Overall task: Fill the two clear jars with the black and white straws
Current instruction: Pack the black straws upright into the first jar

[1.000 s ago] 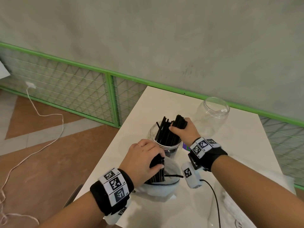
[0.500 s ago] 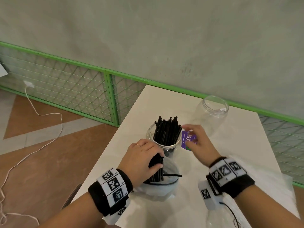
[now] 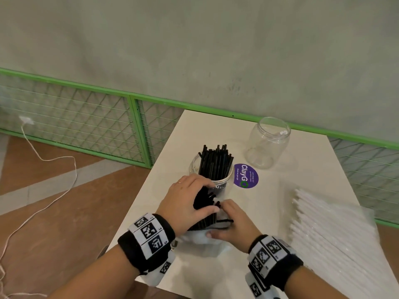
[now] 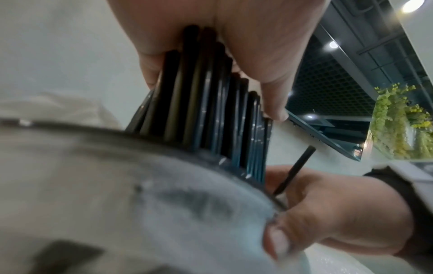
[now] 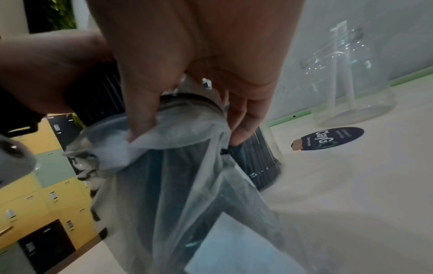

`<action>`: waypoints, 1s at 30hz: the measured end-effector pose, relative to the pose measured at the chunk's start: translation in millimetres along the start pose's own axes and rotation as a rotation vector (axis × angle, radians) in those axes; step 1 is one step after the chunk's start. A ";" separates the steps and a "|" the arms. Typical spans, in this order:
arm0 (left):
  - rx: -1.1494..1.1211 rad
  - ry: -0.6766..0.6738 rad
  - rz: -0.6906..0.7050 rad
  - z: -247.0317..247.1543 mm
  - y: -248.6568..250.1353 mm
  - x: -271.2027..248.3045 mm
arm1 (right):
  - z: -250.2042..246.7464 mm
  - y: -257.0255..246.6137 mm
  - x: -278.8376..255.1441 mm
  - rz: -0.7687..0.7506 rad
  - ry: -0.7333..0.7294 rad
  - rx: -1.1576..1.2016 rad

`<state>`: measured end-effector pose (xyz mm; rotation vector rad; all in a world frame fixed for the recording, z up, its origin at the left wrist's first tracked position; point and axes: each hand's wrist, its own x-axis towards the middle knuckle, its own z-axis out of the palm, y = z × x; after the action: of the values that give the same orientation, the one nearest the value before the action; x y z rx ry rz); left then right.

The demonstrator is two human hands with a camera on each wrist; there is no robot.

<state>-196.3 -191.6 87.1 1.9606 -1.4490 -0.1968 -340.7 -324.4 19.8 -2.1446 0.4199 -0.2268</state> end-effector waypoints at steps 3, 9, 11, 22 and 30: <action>-0.130 0.073 -0.036 -13.5 3.6 -9.8 | 2.9 -2.9 2.4 0.056 0.057 -0.040; -0.409 0.136 -0.303 -33.1 -33.0 -57.4 | 1.1 2.9 -0.5 0.101 0.062 -0.035; -0.382 -0.017 -0.406 -26.3 -46.8 -64.8 | 0.6 3.4 -1.2 0.120 0.050 -0.026; -0.486 -0.083 -0.470 1.3 -53.6 -52.6 | -3.9 -25.5 7.2 0.178 -0.040 0.024; -0.442 -0.034 -0.394 3.5 -57.5 -69.5 | 12.6 -42.9 13.5 0.033 0.000 -0.068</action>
<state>-178.4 -122.7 31.6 1.8490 -0.9213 -0.6688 -315.2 -297.3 48.0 -2.2028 0.4684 -0.1965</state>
